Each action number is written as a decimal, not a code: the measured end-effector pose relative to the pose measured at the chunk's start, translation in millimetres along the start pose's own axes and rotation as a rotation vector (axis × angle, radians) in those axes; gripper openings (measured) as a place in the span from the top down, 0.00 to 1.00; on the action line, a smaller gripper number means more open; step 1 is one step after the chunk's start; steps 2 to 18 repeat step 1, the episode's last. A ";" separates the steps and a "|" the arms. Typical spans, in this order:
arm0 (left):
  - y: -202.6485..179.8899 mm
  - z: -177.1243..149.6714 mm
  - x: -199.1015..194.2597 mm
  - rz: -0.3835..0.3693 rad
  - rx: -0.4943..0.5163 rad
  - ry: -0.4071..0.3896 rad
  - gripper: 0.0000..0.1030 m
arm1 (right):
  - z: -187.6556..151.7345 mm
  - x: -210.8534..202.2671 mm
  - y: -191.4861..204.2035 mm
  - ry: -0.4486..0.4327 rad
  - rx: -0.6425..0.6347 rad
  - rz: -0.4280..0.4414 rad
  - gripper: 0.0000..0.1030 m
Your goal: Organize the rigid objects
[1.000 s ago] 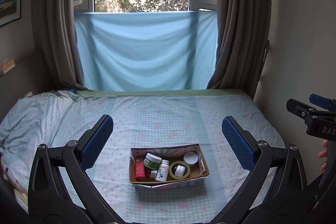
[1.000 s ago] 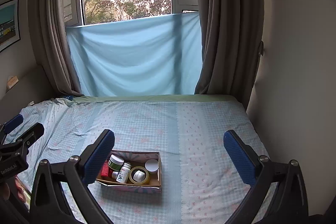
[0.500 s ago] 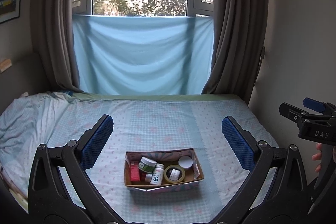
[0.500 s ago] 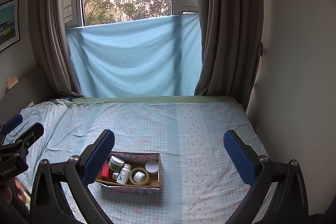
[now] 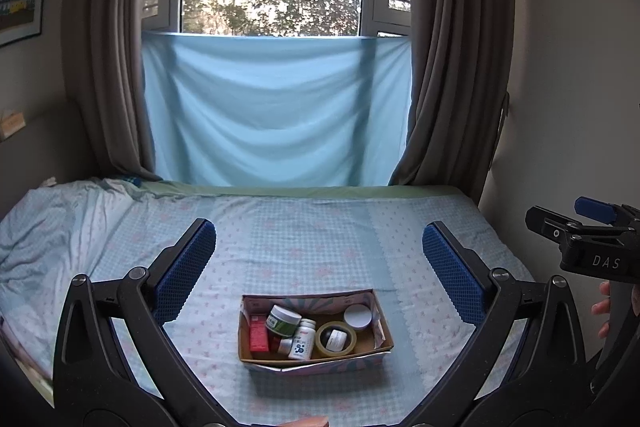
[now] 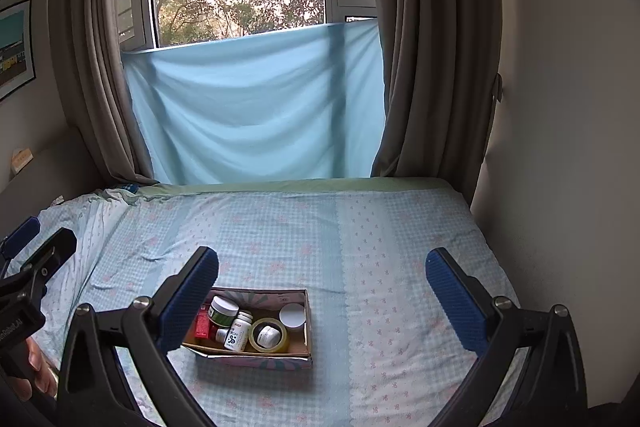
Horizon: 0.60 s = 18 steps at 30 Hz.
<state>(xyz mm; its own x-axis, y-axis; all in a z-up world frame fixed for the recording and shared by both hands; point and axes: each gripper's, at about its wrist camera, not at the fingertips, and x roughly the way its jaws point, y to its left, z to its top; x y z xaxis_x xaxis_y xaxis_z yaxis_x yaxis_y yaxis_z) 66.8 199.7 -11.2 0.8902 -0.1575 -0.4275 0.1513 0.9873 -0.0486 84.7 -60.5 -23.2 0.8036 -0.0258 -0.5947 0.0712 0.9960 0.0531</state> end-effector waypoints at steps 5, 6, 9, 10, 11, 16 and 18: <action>0.4 -0.8 4.2 -0.001 0.006 0.013 0.00 | -0.8 3.4 0.7 0.009 0.002 0.000 0.00; 0.4 -0.8 4.2 -0.001 0.006 0.013 0.00 | -0.8 3.4 0.7 0.009 0.002 0.000 0.00; 0.4 -0.8 4.2 -0.001 0.006 0.013 0.00 | -0.8 3.4 0.7 0.009 0.002 0.000 0.00; 0.4 -0.8 4.2 -0.001 0.006 0.013 0.00 | -0.8 3.4 0.7 0.009 0.002 0.000 0.00; 0.4 -0.8 4.2 -0.001 0.006 0.013 0.00 | -0.8 3.4 0.7 0.009 0.002 0.000 0.00; 0.4 -0.8 4.2 -0.001 0.006 0.013 0.00 | -0.8 3.4 0.7 0.009 0.002 0.000 0.00; 0.4 -0.8 4.2 -0.001 0.006 0.013 0.00 | -0.8 3.4 0.7 0.009 0.002 0.000 0.00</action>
